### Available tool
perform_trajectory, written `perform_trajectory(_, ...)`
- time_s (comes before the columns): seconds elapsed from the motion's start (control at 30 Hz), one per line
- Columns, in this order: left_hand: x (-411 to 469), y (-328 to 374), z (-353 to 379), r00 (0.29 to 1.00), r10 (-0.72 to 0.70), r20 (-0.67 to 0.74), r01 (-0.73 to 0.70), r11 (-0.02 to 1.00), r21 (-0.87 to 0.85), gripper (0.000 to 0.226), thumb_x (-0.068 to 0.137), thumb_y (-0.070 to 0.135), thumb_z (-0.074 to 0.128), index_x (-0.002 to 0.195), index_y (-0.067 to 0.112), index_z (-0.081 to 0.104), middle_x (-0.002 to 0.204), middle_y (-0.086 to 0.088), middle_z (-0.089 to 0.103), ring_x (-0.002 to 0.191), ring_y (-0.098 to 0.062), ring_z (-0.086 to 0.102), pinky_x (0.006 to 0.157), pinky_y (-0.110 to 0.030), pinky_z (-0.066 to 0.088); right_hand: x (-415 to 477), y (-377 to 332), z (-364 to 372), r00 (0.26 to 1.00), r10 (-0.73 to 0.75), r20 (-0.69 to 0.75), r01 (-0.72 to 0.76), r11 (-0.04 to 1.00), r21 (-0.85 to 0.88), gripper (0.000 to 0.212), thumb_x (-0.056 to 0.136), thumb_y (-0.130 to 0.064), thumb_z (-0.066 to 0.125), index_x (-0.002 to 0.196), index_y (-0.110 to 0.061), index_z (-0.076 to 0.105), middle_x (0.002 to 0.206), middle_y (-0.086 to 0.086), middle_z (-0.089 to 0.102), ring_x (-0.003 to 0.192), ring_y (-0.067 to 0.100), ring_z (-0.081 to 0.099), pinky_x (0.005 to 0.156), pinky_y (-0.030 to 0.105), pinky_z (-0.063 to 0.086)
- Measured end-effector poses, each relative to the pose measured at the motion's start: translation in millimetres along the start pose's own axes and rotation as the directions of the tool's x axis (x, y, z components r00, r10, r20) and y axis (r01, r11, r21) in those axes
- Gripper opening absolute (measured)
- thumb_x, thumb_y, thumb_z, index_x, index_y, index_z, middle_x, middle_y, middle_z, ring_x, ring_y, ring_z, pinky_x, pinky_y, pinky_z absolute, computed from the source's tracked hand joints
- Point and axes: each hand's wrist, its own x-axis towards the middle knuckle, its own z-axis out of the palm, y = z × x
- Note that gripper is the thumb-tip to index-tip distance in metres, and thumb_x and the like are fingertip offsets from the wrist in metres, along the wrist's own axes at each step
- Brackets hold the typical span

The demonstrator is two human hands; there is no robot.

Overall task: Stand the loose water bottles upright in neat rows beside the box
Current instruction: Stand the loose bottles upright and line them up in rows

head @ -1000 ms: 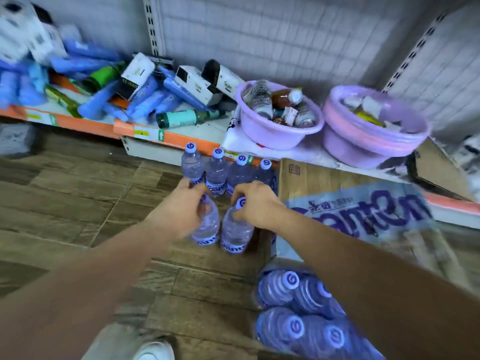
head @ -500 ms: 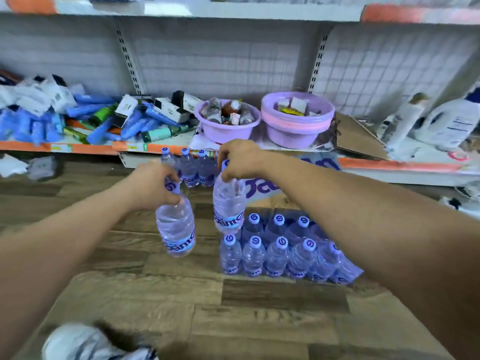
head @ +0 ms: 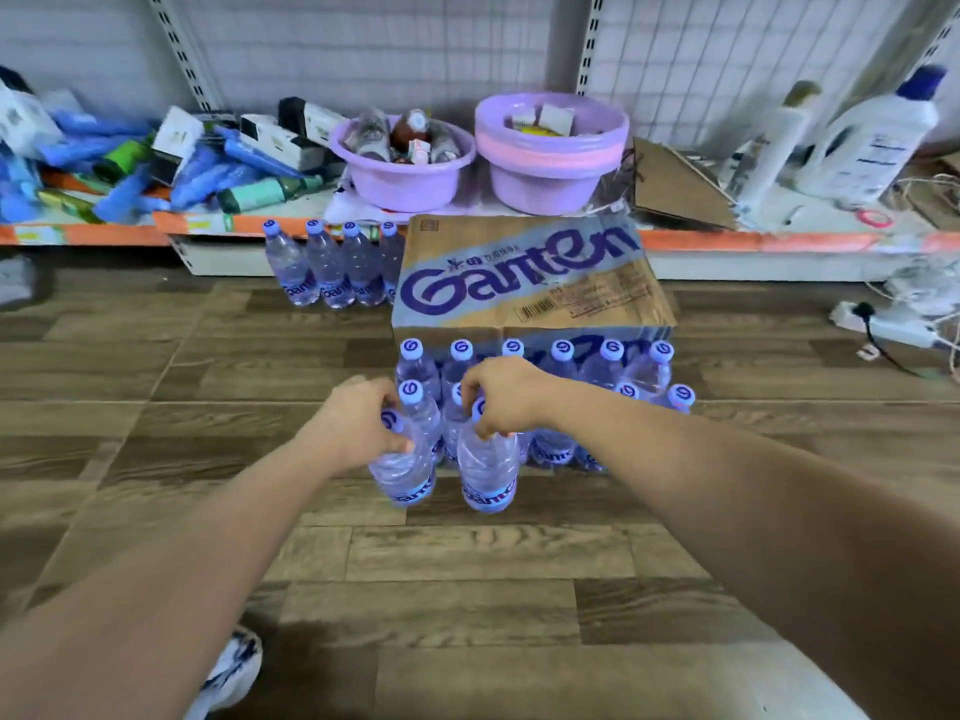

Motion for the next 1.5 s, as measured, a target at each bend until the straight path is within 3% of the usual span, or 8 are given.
perform_trajectory(0.2,14.9,-12.5,47.7,0.997,0.064,0.042,-0.062,0.998,-0.030,0.035,0.072,0.015,0.074,0.104,0.009,0.060,0.091,0.001,0.040,0.098,-0.026,0.054,0.083,-0.024,0.039,27.5,18.0,35.1,0.999,0.027,0.037,-0.029,0.998,0.062,0.031,0.083,-0.008,0.065,0.114,-0.009,0.062,0.082,0.003,0.057,0.075,0.018,0.056,0.060,0.023,0.048)
perform_trajectory(0.43,36.3,-21.2,79.3,0.999,-0.023,0.047,0.025,0.998,-0.053,0.035,0.080,0.018,0.070,0.112,0.009,0.058,0.117,-0.009,0.046,0.108,-0.028,0.055,0.097,-0.031,0.042,59.0,29.7,59.9,0.999,0.049,-0.006,-0.048,0.993,0.108,0.026,0.083,-0.010,0.064,0.108,-0.011,0.063,0.098,0.006,0.061,0.068,0.020,0.060,0.064,0.026,0.048)
perform_trajectory(0.57,44.4,-21.7,86.6,0.999,-0.047,0.013,0.048,0.997,-0.068,0.037,0.079,0.020,0.072,0.111,0.009,0.058,0.102,-0.003,0.038,0.104,-0.028,0.055,0.095,-0.031,0.042,66.8,33.3,70.1,0.998,0.063,-0.009,-0.061,0.990,0.126,0.029,0.084,-0.010,0.065,0.113,-0.010,0.061,0.123,0.012,0.057,0.098,0.026,0.061,0.073,0.029,0.046)
perform_trajectory(0.7,49.9,-24.7,85.7,0.998,-0.046,0.036,0.047,0.998,-0.032,0.044,0.077,0.025,0.074,0.115,0.011,0.057,0.113,-0.009,0.046,0.107,-0.028,0.055,0.097,-0.032,0.043,70.8,32.6,74.9,0.999,0.049,0.001,-0.048,0.991,0.128,0.030,0.087,-0.012,0.064,0.116,-0.011,0.059,0.126,0.013,0.050,0.108,0.030,0.058,0.079,0.031,0.047)
perform_trajectory(0.93,41.5,-36.7,83.2,0.979,-0.053,0.197,0.050,0.999,0.016,0.065,0.077,0.027,0.073,0.134,0.014,0.044,0.125,-0.014,0.046,0.118,-0.031,0.052,0.104,-0.035,0.041,67.9,28.7,77.0,0.995,0.000,0.097,0.009,0.996,-0.092,0.038,0.093,-0.020,0.057,0.128,-0.011,0.046,0.130,0.015,0.042,0.094,0.030,0.050,0.075,0.032,0.040)
perform_trajectory(1.13,56.6,-50.2,46.4,0.940,-0.072,0.333,0.040,0.994,0.103,0.080,0.078,0.030,0.073,0.145,0.017,0.031,0.142,-0.013,0.047,0.128,-0.027,0.048,0.103,-0.027,0.038,66.5,21.3,44.5,0.975,-0.126,-0.186,0.086,0.974,-0.211,0.042,0.097,-0.040,0.042,0.133,-0.018,0.038,0.128,0.007,0.048,0.101,0.035,0.060,0.065,0.036,0.043)
perform_trajectory(1.23,64.9,-81.0,9.7,0.933,-0.167,0.319,0.126,0.981,0.147,0.075,0.086,0.037,0.063,0.148,0.018,0.025,0.144,-0.013,0.045,0.131,-0.027,0.046,0.107,-0.030,0.039,89.5,6.2,15.7,0.963,-0.178,-0.203,0.150,0.978,-0.148,0.044,0.098,-0.038,0.041,0.137,-0.017,0.037,0.132,0.006,0.044,0.111,0.032,0.055,0.078,0.039,0.049)
perform_trajectory(1.5,126.2,-164.8,-79.6,0.905,-0.349,0.244,0.322,0.935,0.147,0.078,0.087,0.031,0.063,0.148,0.023,0.016,0.139,-0.016,0.050,0.126,-0.032,0.050,0.101,-0.031,0.042,213.5,-48.5,-47.3,0.964,-0.160,-0.211,0.150,0.987,-0.063,0.058,0.098,-0.039,0.042,0.146,-0.013,0.024,0.150,0.009,0.028,0.139,0.029,0.030,0.110,0.043,0.035)
